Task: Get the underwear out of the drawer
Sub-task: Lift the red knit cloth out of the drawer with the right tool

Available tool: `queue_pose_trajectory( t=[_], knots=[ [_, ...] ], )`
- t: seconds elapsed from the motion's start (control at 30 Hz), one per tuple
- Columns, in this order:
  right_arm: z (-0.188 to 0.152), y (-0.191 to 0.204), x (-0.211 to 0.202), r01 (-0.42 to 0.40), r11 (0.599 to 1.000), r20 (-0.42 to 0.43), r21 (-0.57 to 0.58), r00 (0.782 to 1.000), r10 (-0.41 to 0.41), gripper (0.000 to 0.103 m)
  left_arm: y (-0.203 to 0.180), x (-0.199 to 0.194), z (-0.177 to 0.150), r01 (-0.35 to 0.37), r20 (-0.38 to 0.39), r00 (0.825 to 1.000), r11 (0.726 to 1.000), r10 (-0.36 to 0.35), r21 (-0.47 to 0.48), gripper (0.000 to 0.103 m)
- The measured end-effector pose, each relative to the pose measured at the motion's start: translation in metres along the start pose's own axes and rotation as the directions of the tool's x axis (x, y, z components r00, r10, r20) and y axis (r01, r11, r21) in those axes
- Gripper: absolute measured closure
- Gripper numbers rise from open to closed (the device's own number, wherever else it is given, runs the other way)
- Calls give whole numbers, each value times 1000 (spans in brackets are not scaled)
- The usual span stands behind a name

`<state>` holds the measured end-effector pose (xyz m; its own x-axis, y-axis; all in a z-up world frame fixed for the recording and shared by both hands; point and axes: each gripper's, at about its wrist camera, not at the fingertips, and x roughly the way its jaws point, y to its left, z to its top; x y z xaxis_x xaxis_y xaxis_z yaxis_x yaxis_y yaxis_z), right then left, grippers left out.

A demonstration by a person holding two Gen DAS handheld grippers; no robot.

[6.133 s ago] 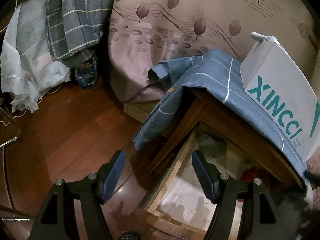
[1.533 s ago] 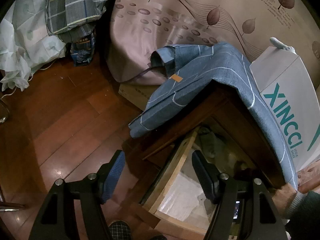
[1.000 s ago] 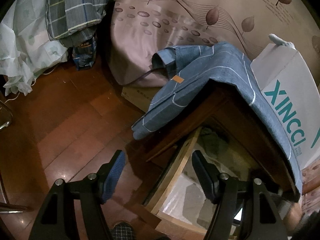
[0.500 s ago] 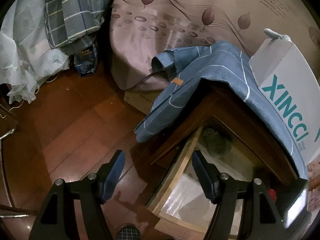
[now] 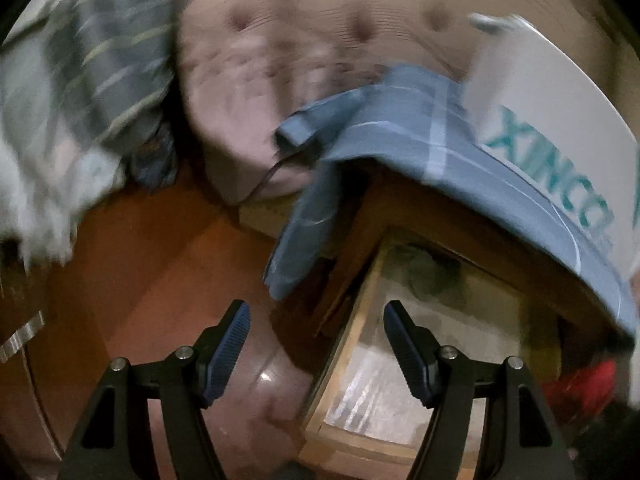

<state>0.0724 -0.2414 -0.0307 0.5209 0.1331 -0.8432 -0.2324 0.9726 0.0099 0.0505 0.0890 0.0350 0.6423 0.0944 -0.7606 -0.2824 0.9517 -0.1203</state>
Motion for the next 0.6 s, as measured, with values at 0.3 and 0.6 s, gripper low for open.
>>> queue_pose_trajectory(
  t=[0.3, 0.6],
  knots=[
    [-28, -20, -7, -158, 965, 104, 209, 985, 139, 69, -92, -13, -29, -218, 299, 954, 697, 6, 683, 32],
    [-39, -22, -14, -215, 936, 150, 278, 972, 179, 69, -136, 43, -69, -296, 323, 945, 300, -43, 907, 32]
  ],
)
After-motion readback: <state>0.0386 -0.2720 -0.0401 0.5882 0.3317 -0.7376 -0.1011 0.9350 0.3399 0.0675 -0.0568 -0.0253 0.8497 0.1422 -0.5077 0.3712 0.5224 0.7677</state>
